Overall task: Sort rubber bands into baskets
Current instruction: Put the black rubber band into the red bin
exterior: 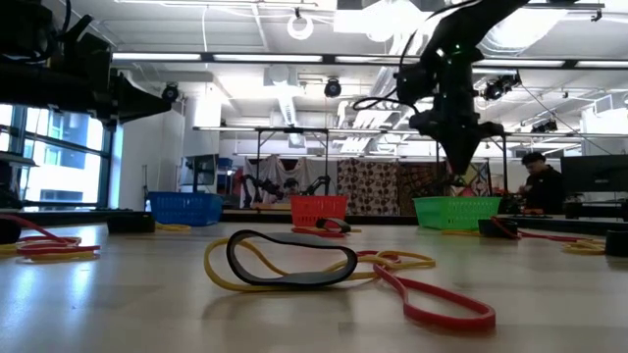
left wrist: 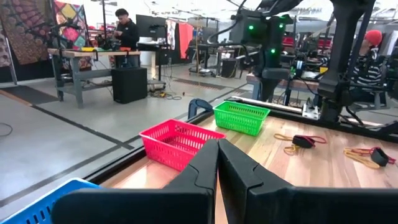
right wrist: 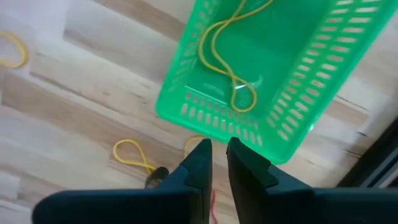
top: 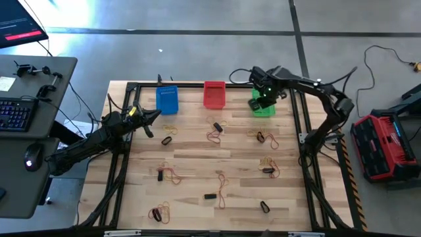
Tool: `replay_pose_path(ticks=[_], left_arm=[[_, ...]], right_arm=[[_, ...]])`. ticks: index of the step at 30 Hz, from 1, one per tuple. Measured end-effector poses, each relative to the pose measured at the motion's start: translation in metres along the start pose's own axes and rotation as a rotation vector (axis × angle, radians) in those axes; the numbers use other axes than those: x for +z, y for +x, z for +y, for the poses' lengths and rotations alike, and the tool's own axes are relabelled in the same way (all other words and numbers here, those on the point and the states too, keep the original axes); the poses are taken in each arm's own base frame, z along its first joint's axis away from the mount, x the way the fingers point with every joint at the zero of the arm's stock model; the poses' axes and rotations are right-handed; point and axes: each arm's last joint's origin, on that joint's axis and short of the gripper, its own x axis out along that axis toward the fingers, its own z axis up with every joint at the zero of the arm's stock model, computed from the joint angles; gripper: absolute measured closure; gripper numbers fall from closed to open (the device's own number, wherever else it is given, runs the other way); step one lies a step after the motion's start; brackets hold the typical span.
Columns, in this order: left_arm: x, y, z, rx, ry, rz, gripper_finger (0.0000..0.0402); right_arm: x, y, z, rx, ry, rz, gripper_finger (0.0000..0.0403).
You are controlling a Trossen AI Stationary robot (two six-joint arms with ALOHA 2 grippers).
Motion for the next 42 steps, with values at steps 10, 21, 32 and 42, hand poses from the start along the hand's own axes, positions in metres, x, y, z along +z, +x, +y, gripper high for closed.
replay_pose_path(ticks=[10, 21, 32, 42], left_arm=[[0.0, 0.0, 0.0, 0.0, 0.0, 0.0, 0.0398], [0.0, 0.0, 0.0, 0.0, 0.0, -0.001, 0.0398], [0.0, 0.0, 0.0, 0.0, 0.0, -0.001, 0.0398], [0.001, 0.0, 0.0, -0.001, -0.002, -0.01, 0.0398]], right_arm=[[-0.014, 0.001, 0.048, 0.065, -0.006, -0.089, 0.0401], [-0.044, -0.005, 0.12, 0.217, -0.205, -0.311, 0.0402], [-0.078, 0.008, 0.178, 0.501, -0.423, -0.634, 0.0403], [-0.124, 0.051, 0.188, 0.603, -0.535, -0.867, 0.0403]])
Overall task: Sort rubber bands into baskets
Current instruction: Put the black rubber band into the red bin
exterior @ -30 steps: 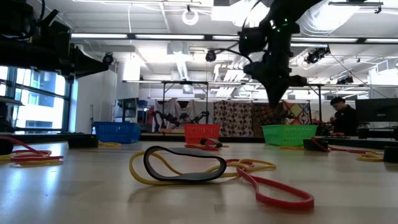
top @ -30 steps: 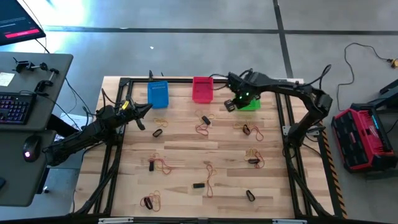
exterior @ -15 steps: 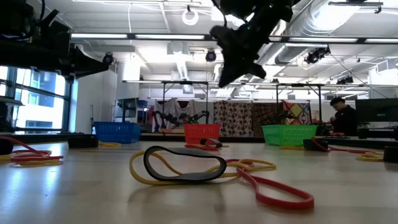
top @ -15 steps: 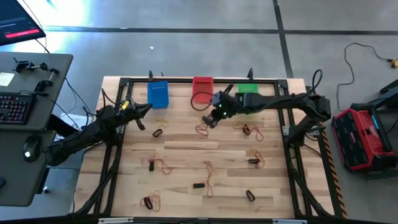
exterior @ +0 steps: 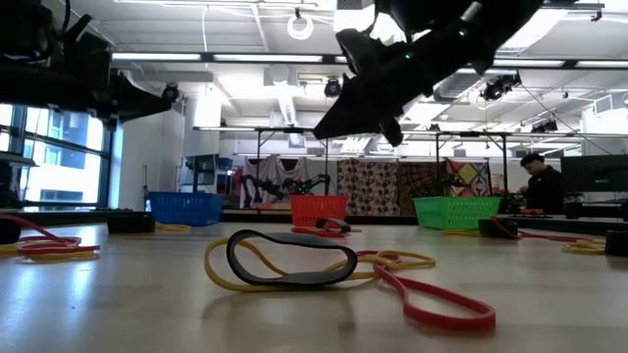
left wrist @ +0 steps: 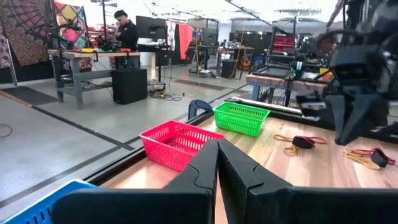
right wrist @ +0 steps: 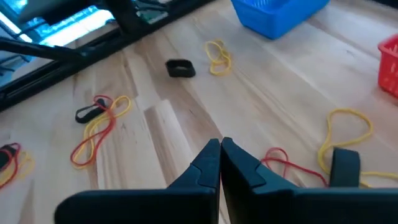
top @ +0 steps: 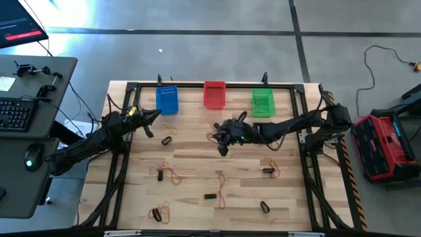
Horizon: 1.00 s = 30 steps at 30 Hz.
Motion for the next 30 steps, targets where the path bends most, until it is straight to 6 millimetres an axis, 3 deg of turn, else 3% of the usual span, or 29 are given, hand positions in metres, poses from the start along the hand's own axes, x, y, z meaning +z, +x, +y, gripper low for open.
replay_pose_path(ticks=[8, 18, 30], left_arm=[[0.0, 0.0, -0.004, -0.127, -0.054, 0.012, 0.0401], [-0.008, 0.004, -0.017, -0.305, -0.134, 0.138, 0.0401], [-0.019, 0.007, -0.031, -0.397, -0.157, 0.279, 0.0401]], right_arm=[[-0.01, -0.006, 0.018, -0.043, -0.127, -0.053, 0.0403], [-0.011, -0.007, 0.02, -0.058, -0.147, -0.064, 0.0403], [-0.011, -0.007, 0.02, -0.059, -0.142, -0.065, 0.0402]])
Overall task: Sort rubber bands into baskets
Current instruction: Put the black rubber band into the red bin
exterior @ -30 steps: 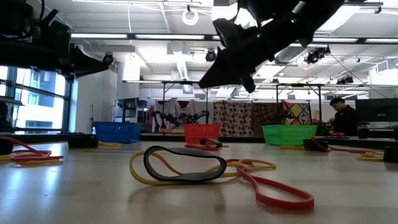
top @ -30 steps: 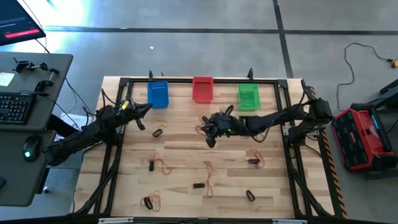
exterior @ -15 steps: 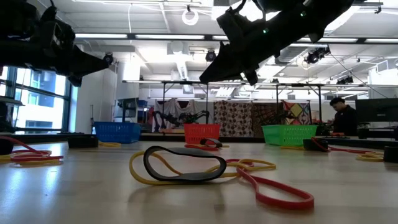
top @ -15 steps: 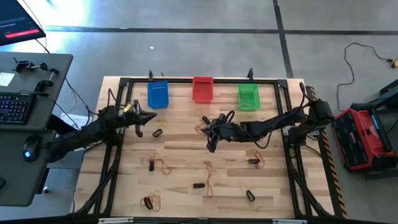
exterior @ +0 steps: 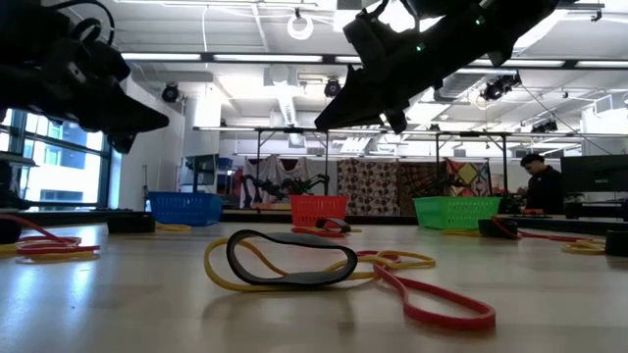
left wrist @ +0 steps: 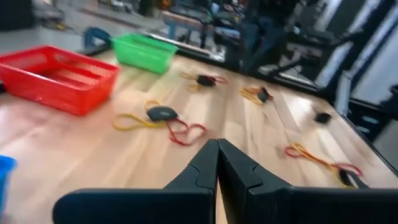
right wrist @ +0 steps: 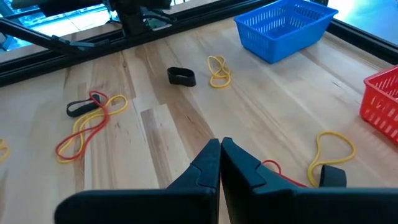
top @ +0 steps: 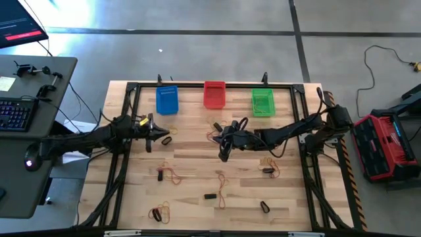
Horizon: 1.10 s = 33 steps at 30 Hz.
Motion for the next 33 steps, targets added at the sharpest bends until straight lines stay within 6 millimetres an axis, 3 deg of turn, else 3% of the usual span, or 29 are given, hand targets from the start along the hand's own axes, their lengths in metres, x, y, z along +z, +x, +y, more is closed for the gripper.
replay_pose_path(ticks=[9, 16, 24, 33], left_arm=[[-0.001, 0.007, -0.015, -0.073, -0.03, 0.148, 0.0401], [0.022, 0.016, -0.025, 0.051, 0.002, 0.226, 0.0401], [0.041, 0.03, -0.031, 0.105, 0.023, 0.436, 0.0401], [0.03, 0.047, -0.03, 0.153, 0.033, 0.654, 0.035]], right_arm=[[0.0, 0.0, 0.0, 0.0, 0.0, 0.0, 0.0402], [0.0, 0.0, 0.0, 0.0, 0.0, 0.0, 0.0402], [0.0, 0.0, 0.0, 0.0, 0.001, 0.0, 0.0402], [-0.001, -0.002, 0.004, 0.011, -0.005, 0.001, 0.0402]])
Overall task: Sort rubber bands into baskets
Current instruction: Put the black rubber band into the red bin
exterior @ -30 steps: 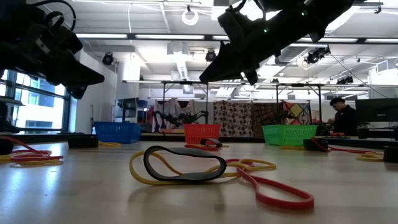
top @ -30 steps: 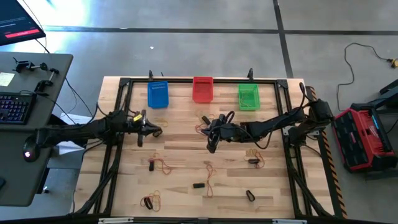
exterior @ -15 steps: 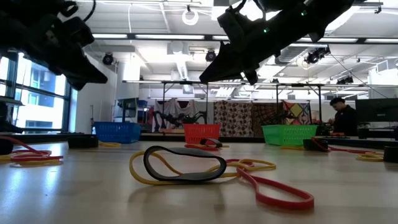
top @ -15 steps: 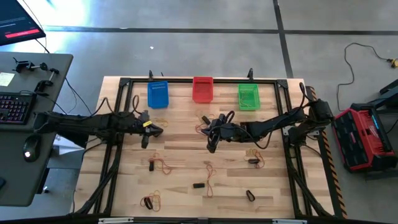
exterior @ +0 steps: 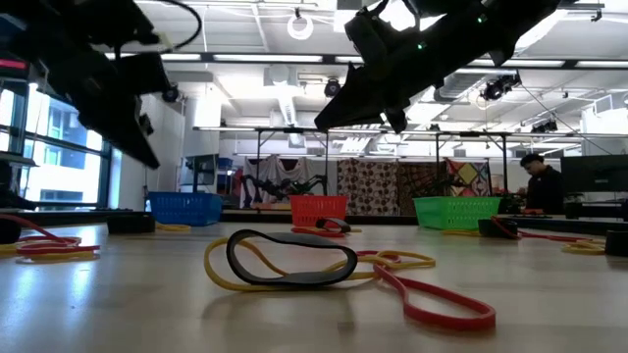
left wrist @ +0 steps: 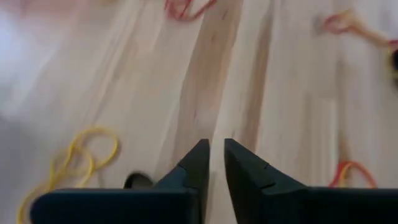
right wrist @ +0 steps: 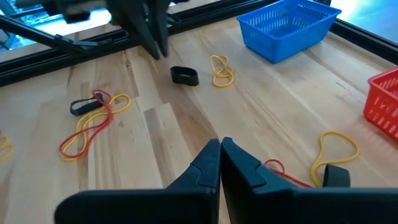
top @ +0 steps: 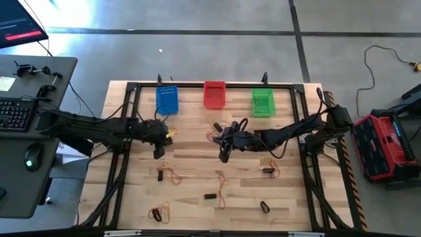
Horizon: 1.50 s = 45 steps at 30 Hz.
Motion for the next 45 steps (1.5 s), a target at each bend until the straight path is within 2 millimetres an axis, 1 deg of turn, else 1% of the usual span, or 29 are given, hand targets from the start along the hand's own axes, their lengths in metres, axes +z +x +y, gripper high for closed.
replay_pose_path(ticks=[5, 13, 19, 24, 28, 31, 34, 42, 45], left_arm=[[-0.003, 0.012, 0.004, 0.136, -0.031, 0.056, 0.0305], [-0.011, 0.029, 0.007, 0.235, -0.022, 0.17, 0.0251], [-0.017, 0.04, 0.009, 0.283, -0.005, 0.236, 0.0226], [-0.021, 0.048, 0.009, 0.289, 0.02, 0.3, 0.0225], [-0.022, 0.052, 0.009, 0.295, 0.022, 0.319, 0.0235], [-0.022, 0.053, 0.009, 0.282, 0.022, 0.318, 0.0255], [-0.021, 0.052, 0.008, 0.26, 0.016, 0.31, 0.0287], [-0.021, 0.048, 0.007, 0.224, 0.019, 0.297, 0.0388], [-0.02, 0.048, 0.007, 0.222, 0.018, 0.295, 0.0395]], right_arm=[[-0.002, -0.002, 0.005, 0.015, -0.013, 0.002, 0.0402], [-0.003, -0.003, 0.008, 0.024, -0.018, 0.004, 0.0402], [-0.003, -0.003, 0.008, 0.005, -0.02, -0.003, 0.0402], [-0.003, -0.003, 0.007, 0.004, -0.02, -0.002, 0.0402], [-0.003, -0.003, 0.007, 0.003, -0.022, 0.002, 0.0402], [-0.003, -0.003, 0.007, 0.002, -0.023, 0.004, 0.0402], [-0.004, -0.003, 0.007, 0.002, -0.023, 0.006, 0.0402], [-0.004, -0.003, 0.007, 0.001, -0.024, 0.008, 0.0402], [-0.004, -0.003, 0.007, 0.001, -0.024, 0.009, 0.0402]])
